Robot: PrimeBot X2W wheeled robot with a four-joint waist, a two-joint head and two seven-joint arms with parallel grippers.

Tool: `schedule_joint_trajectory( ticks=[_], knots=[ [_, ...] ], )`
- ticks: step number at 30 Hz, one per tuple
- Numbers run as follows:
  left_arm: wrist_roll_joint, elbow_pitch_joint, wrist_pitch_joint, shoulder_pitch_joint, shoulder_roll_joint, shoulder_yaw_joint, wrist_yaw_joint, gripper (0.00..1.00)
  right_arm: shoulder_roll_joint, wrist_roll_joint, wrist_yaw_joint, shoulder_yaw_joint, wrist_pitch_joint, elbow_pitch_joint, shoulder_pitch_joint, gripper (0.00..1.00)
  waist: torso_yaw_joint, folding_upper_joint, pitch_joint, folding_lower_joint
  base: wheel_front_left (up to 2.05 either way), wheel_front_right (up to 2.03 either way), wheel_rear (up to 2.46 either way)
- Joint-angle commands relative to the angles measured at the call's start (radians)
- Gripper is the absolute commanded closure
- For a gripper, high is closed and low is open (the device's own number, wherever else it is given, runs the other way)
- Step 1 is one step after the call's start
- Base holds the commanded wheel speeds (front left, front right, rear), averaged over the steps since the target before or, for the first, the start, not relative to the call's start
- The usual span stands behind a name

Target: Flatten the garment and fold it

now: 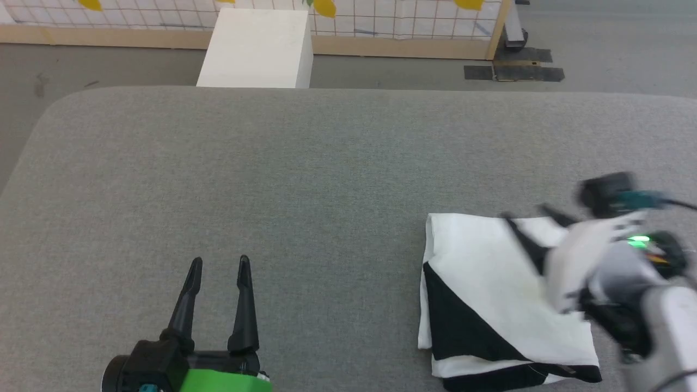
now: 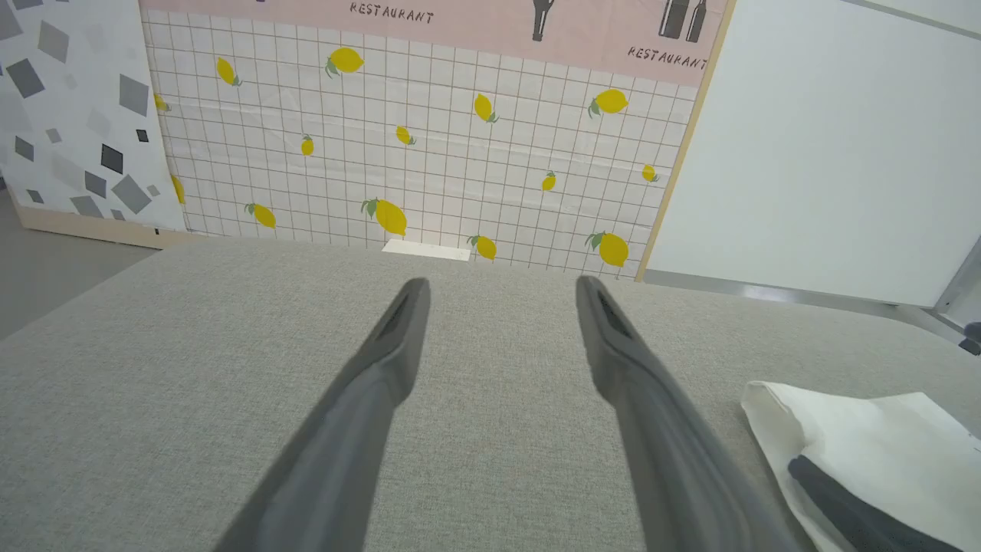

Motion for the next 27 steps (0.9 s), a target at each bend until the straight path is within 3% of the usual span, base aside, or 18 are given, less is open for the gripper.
schedule_joint_trajectory(
  ticks=[1, 6, 8, 16, 23, 24, 25, 26, 27],
  knots=[
    [0.007, -0.001, -0.004, 0.005, -0.006, 0.000, -0.007, 0.00, -0.015, -0.009, -0.002, -0.054, -0.007, -0.023, 0.037, 0.00, -0.010, 0.0000, 0.002, 0.0000, 0.00, 0.00, 0.00],
    [0.010, -0.001, -0.004, 0.006, -0.007, 0.000, -0.008, 0.00, -0.028, -0.019, -0.002, -0.204, 0.025, -0.072, 0.158, 0.00, -0.021, 0.0000, 0.011, 0.0000, 0.00, 0.00, 0.00],
    [0.011, 0.000, -0.004, 0.004, -0.007, -0.003, -0.009, 0.00, -0.002, -0.006, -0.002, -0.242, 0.042, -0.068, 0.193, 0.00, -0.023, 0.0000, 0.013, 0.0000, 0.00, 0.00, 0.00],
    [0.023, 0.008, -0.004, -0.010, -0.003, -0.012, -0.020, 0.00, 0.085, -0.009, -0.002, -0.306, 0.065, 0.047, 0.211, 0.00, 0.007, 0.0000, 0.017, 0.0000, 0.00, 0.00, 0.00],
    [0.036, -0.001, -0.004, -0.019, 0.004, -0.013, -0.022, 0.00, 0.114, -0.043, -0.002, -0.331, 0.053, 0.192, 0.157, 0.00, 0.039, 0.0000, 0.034, 0.0000, 0.00, 0.00, 0.00],
    [0.037, -0.003, -0.004, -0.020, 0.004, -0.014, -0.021, 0.00, 0.116, -0.043, -0.002, -0.330, 0.049, 0.213, 0.147, 0.11, 0.041, 0.0000, 0.035, 0.0000, 0.00, 0.00, 0.00],
    [0.038, -0.004, -0.004, -0.021, 0.004, -0.014, -0.020, 0.00, 0.118, -0.043, -0.002, -0.331, 0.048, 0.228, 0.141, 0.61, 0.043, 0.0000, 0.036, 0.0000, 0.00, 0.00, 0.00],
    [0.039, -0.005, -0.004, -0.021, 0.004, -0.016, -0.020, 0.00, 0.119, -0.044, -0.002, -0.332, 0.045, 0.244, 0.134, 1.00, 0.044, 0.0000, 0.037, 0.0000, 0.00, 0.00, 0.00],
    [0.040, -0.006, -0.004, -0.022, 0.004, -0.018, -0.019, 0.00, 0.120, -0.044, -0.002, -0.332, 0.043, 0.255, 0.130, 1.00, 0.045, 0.0000, 0.037, 0.0000, 0.00, 0.00, 0.00]
  ],
)
